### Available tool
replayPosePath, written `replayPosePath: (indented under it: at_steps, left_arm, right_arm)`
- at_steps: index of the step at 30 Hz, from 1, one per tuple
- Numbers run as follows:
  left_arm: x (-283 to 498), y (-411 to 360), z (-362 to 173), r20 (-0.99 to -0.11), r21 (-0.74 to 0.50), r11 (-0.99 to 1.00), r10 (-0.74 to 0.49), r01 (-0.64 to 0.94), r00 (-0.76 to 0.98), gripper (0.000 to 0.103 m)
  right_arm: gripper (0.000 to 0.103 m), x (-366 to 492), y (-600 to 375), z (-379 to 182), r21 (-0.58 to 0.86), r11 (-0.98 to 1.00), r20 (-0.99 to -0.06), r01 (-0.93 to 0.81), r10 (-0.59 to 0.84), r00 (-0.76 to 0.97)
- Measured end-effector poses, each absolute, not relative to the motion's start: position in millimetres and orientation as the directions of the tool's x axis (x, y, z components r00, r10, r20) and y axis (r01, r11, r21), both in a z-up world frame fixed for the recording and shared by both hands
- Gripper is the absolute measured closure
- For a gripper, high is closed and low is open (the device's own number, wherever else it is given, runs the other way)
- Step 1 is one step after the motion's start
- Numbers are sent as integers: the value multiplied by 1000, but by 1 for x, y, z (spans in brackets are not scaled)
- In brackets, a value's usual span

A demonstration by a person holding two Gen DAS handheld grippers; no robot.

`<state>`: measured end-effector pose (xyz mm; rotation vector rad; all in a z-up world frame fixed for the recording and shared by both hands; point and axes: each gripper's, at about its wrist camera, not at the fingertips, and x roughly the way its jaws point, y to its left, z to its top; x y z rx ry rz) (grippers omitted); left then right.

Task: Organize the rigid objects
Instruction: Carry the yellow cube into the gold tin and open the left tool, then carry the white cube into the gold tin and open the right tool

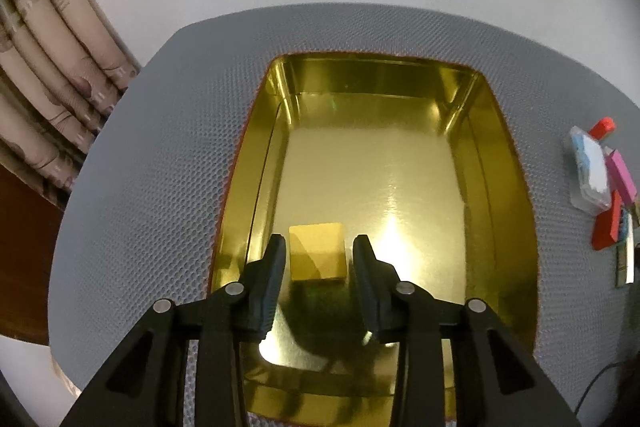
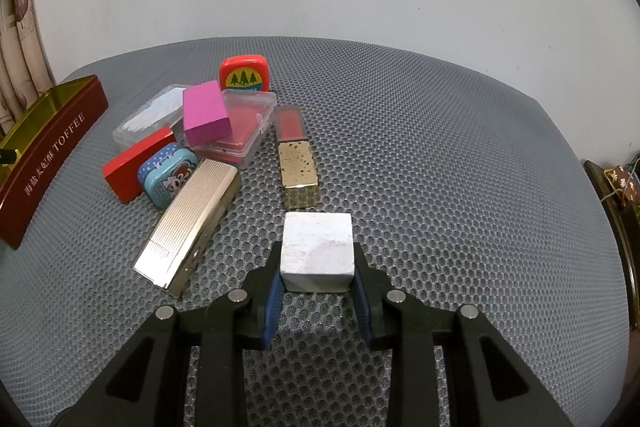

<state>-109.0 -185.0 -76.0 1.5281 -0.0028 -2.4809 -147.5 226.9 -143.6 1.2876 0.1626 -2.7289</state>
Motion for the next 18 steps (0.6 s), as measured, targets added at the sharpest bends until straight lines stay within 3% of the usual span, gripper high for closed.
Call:
replayPosePath:
  at_steps: [2,8,12,18]
  left_arm:
    - [-103,-184,-69,-868,122,-972,-202,198,-454,53]
    - [-78,-174,-46,-805,182,-959,-272,218,-527,35]
    - [-64,-178,-42,-804,142,-961,-252,237,-539,27]
    - [-52,-197,-32,-792,129,-943,-284,307,-540,27]
  right_arm:
    - [73,-142,223,-143,-51,-987,-773,152,-58,-632]
    - [73,-133,223,-130,-66,-988,-775,137,-35,-631]
    - [73,-134,215,-110,-60,-989,-758,136,-43,-651]
    - [73,-134,172,-75,-82,-970,-723,230,-101,-684]
